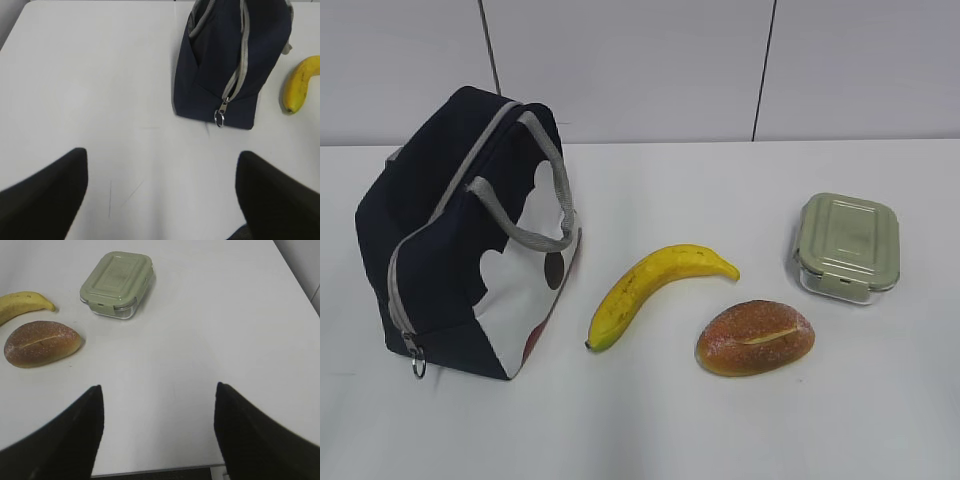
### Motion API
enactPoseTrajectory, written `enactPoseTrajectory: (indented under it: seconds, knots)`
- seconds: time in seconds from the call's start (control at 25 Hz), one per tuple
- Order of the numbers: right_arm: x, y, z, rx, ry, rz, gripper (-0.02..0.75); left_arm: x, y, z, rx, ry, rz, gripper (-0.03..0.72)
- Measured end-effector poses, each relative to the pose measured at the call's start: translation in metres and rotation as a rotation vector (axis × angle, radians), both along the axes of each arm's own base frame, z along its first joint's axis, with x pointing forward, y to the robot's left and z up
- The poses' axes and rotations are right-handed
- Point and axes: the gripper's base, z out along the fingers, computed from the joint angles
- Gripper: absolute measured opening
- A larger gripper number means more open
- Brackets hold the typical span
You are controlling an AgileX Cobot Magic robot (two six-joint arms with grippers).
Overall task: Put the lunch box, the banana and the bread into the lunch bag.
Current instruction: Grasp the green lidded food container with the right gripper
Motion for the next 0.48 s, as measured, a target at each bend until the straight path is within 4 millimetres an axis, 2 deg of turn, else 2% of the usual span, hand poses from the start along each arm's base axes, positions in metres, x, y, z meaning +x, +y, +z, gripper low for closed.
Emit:
enactPoseTrajectory:
  seconds: [0.48]
  knots:
    - [0.0,0.0,0.0,0.0,0.0,0.0,0.51,0.0,0.0,0.0,0.0,0.0,0.0,0.592]
